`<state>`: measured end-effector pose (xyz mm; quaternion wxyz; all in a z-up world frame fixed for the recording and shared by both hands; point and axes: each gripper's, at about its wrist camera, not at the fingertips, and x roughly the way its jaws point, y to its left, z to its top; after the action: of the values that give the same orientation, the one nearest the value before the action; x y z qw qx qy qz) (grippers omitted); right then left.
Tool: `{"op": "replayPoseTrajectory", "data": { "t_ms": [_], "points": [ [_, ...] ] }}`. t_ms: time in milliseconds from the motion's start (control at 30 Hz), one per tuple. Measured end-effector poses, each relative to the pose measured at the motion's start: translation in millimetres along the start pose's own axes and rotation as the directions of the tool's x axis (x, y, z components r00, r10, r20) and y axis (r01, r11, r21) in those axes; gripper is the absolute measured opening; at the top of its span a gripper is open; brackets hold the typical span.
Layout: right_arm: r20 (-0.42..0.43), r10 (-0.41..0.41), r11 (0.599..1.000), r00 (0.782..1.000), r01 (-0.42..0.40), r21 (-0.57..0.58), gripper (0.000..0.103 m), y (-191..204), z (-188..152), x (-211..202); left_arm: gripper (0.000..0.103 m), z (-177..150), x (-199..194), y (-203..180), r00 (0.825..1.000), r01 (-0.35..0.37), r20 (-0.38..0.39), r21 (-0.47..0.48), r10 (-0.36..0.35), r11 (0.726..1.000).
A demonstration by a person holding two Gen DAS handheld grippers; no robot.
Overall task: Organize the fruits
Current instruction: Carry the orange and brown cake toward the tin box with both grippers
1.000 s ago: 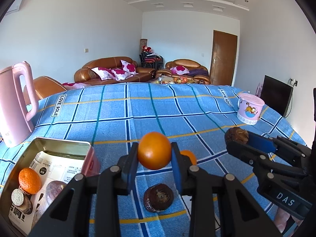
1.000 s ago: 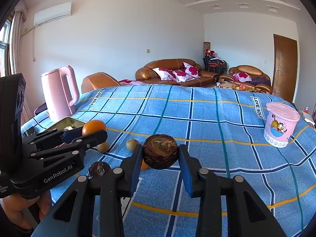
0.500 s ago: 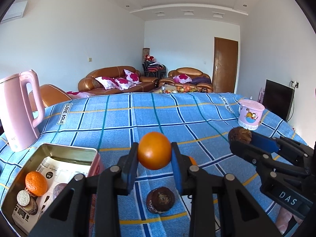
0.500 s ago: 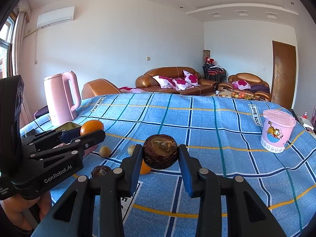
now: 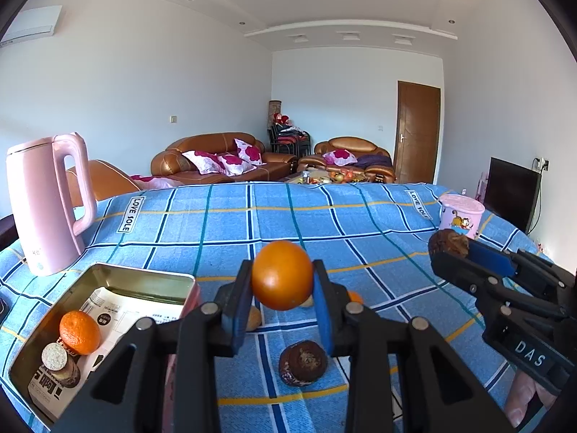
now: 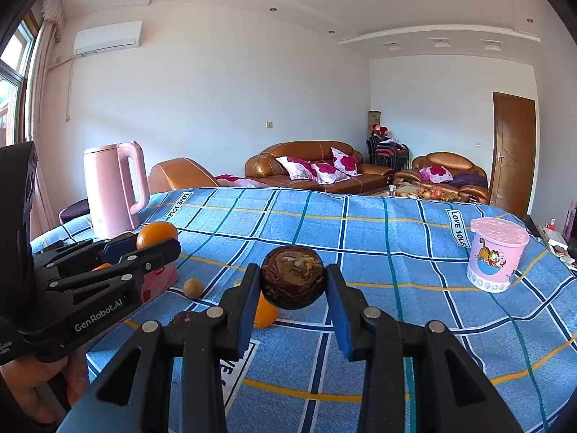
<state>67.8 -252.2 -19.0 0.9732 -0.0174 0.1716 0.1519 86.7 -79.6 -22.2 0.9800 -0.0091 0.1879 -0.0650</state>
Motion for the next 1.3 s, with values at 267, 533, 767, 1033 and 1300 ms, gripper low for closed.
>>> {"op": "replayPoseTrajectory", "data": {
  "t_ms": [267, 533, 767, 1033, 1300],
  "points": [
    [-0.006, 0.032, 0.999, 0.999, -0.032, -0.014, 0.039, 13.4, 2.0, 4.9, 0.033, -3.1, -6.2, 7.3, 1.0, -0.004, -0.013, -0.007, 0.004, 1.0],
    [-0.013, 0.065, 0.997, 0.998, -0.065, -0.037, 0.039, 31.0, 4.4, 10.1, 0.033, -8.3, -16.1, 23.9, 0.999, -0.027, -0.024, -0.033, 0.026, 0.999],
    [-0.018, 0.108, 0.992, 0.994, -0.109, -0.06, 0.039, 54.0, 8.7, 14.4, 0.033, -11.6, -22.6, 42.2, 0.998, -0.056, -0.045, -0.053, 0.054, 0.997],
    [-0.022, 0.151, 0.985, 0.988, -0.152, -0.086, 0.039, 78.4, 12.9, 20.3, 0.033, -14.6, -34.2, 60.6, 0.995, -0.089, -0.047, -0.068, 0.086, 0.994],
    [-0.03, 0.185, 0.977, 0.982, -0.187, -0.103, 0.039, 97.7, 14.7, 24.4, 0.033, -15.9, -46.1, 75.9, 0.993, -0.115, -0.04, -0.083, 0.112, 0.99]
  ]
}}
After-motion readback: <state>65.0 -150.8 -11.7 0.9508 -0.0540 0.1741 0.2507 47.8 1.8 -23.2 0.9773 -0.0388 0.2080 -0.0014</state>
